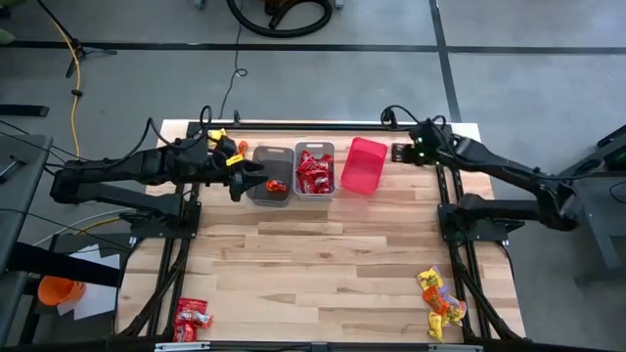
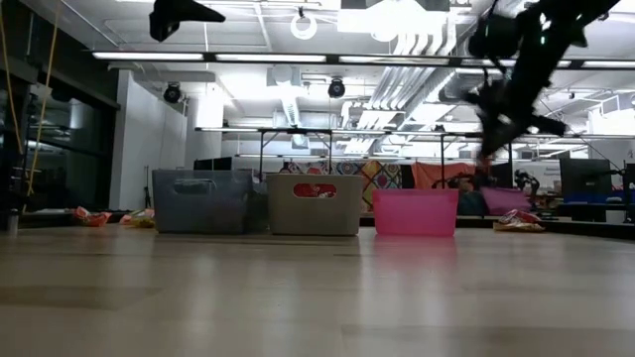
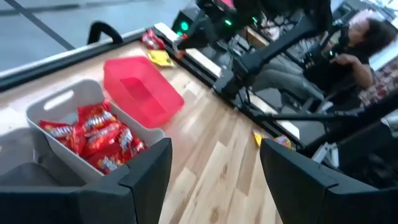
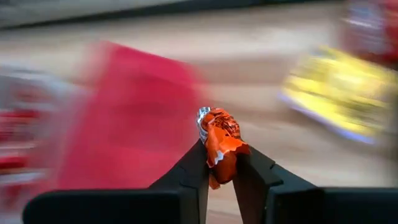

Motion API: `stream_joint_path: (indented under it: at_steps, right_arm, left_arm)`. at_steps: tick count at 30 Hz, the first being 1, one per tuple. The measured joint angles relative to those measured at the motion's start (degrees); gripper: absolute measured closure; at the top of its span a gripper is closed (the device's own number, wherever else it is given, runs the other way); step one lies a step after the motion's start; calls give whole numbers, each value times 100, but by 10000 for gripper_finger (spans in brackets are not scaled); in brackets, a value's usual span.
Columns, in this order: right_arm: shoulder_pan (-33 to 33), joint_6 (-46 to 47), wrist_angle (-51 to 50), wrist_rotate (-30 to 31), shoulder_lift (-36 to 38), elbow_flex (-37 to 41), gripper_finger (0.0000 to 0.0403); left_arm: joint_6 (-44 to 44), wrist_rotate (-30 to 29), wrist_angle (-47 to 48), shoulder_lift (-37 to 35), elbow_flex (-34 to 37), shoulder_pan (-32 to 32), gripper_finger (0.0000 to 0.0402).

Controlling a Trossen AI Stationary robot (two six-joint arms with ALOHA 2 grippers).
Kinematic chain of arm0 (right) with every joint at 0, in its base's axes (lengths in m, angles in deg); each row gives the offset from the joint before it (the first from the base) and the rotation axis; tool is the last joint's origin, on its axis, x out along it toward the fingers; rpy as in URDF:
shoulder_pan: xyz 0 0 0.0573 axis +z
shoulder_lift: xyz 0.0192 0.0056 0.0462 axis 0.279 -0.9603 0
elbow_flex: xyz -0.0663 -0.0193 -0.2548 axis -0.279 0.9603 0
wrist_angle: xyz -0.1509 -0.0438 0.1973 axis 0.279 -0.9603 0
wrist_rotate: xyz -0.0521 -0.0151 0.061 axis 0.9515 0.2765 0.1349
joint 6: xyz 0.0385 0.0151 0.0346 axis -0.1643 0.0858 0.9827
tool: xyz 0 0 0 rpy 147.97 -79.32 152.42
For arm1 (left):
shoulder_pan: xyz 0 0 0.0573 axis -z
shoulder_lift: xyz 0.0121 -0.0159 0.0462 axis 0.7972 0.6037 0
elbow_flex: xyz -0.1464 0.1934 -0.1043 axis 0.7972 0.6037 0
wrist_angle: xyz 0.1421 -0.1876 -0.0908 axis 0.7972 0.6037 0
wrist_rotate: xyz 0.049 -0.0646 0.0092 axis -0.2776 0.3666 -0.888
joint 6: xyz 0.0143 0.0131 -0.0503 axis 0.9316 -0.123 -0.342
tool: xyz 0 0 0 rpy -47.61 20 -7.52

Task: Sort candy
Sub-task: Put the top right orange candy into the black bin, then put the bottom left orange candy into the black bin

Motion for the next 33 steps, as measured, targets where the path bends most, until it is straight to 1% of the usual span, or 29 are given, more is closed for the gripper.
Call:
stream_joint_path:
  at_steps: [2,5,8,10,12,13,16,18,20,23,25,28,33]
  right_arm:
    - [526,276,801,99,20,0,353]
    - [1267,456,2157,281,-335,-2,364]
    - [1826,418,3788,319,-1027,-1,372]
    - [2062,305,4881,253,-1576,-27,373]
    - [2224,153,5629,68,-2205,-234,373]
    - [2281,80,5794,-35,-2499,-409,372]
    - [2387,-191,5818,-480,-3369,-1185,371]
    - [2428,-502,5616,-735,-3909,-1794,371]
    - [2440,-790,5319,-926,-4385,-2399,371]
    - [2399,-878,4782,-1095,-4991,-3263,369]
    - [2357,-1057,4514,-1327,-5356,-3753,360]
    - [2334,-1373,4033,-1531,-5844,-4434,326]
    - [2342,-1797,2992,-1549,-6343,-5277,234]
  left_arm:
    - [9,-131,-78,0,0,0,172]
    - [63,-235,-205,0,0,0,172]
    - [70,-299,-331,0,0,0,172]
    - [103,-315,-422,0,0,0,172]
    - [110,-316,-485,0,0,0,172]
    - [110,-316,-497,0,0,0,172]
    - [110,-315,-501,0,0,0,172]
    - [110,-315,-501,0,0,0,172]
    - [110,-315,-501,0,0,0,172]
    - [111,-316,-499,0,0,0,172]
    - [127,-317,-500,0,0,0,172]
    - [149,-315,-499,0,0,0,172]
    - [152,-315,-492,0,0,0,172]
